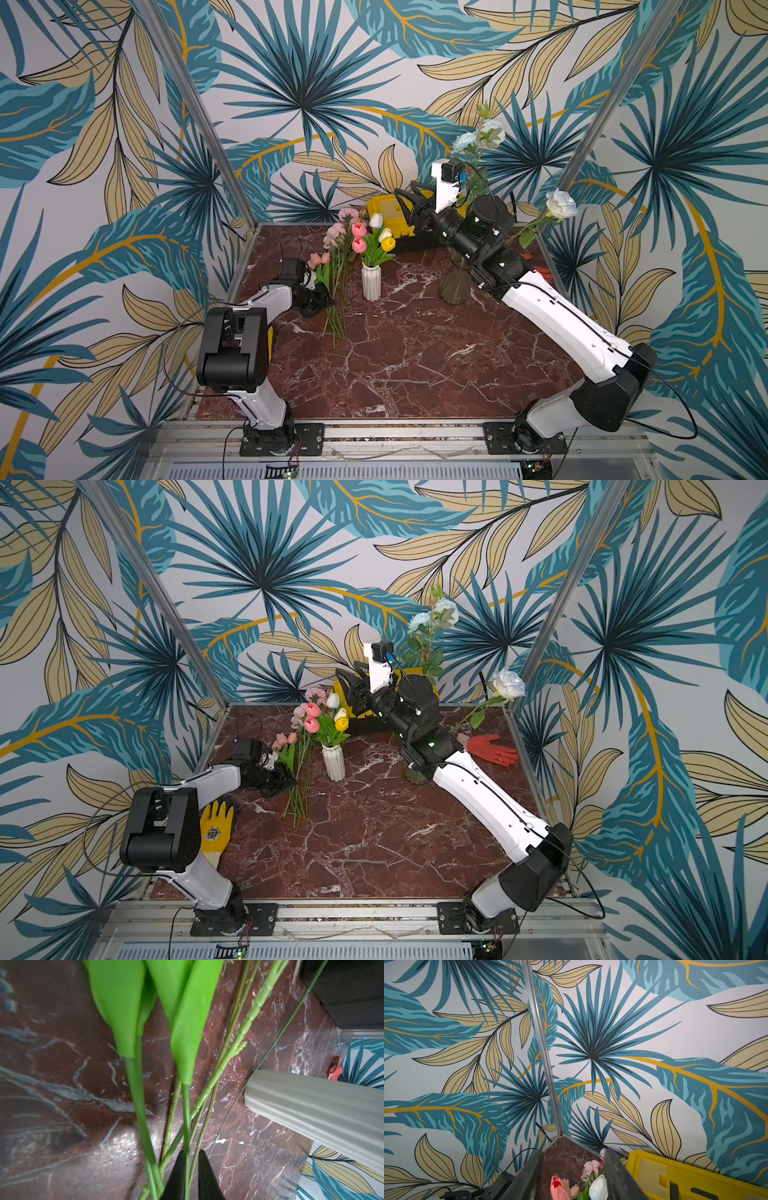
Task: Pick out pink flowers from the vase
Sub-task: Place the flower at the center of the board, then pick up the flower from the vase.
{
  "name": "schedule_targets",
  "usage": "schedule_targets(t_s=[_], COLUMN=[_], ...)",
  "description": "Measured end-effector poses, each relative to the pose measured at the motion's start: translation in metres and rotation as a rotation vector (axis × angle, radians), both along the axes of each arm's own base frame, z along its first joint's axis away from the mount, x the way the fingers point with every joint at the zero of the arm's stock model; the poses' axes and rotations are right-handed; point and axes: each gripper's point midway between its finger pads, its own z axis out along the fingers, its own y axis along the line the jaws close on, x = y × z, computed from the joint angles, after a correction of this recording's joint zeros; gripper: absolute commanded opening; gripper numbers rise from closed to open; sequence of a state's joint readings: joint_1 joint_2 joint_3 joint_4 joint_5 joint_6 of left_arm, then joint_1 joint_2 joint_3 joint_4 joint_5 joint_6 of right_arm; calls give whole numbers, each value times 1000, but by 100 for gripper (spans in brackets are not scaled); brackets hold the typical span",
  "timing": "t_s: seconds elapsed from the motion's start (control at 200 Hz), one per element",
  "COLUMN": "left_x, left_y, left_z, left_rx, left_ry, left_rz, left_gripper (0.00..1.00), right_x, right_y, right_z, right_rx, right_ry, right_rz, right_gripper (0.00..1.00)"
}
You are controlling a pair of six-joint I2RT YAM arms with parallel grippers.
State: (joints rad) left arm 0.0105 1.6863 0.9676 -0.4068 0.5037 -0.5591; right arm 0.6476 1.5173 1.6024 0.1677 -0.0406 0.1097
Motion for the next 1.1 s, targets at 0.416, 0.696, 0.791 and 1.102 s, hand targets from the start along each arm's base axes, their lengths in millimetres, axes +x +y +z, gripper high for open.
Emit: schedule_targets(t_s=[0.416,0.696,0.791,1.102], left_x=[-2,-26,-32,-40], left_y=[8,-26,-25,-26], left_z=[73,174,181,192], left_rx=[91,196,212,197], left_ry=[-193,-567,-619,-685], left_rz=[38,-79,-83,-73], left_gripper=[29,37,38,48], right_x=[4,-18,-25,-60], right_y=[8,31,37,63], right_z=[-16,-81,-114,-161], right_rx=[-114,-320,-389,-437], right_ry=[-40,-188,-178,-125], right_rz=[92,292,355,453], right_gripper=[32,34,32,37])
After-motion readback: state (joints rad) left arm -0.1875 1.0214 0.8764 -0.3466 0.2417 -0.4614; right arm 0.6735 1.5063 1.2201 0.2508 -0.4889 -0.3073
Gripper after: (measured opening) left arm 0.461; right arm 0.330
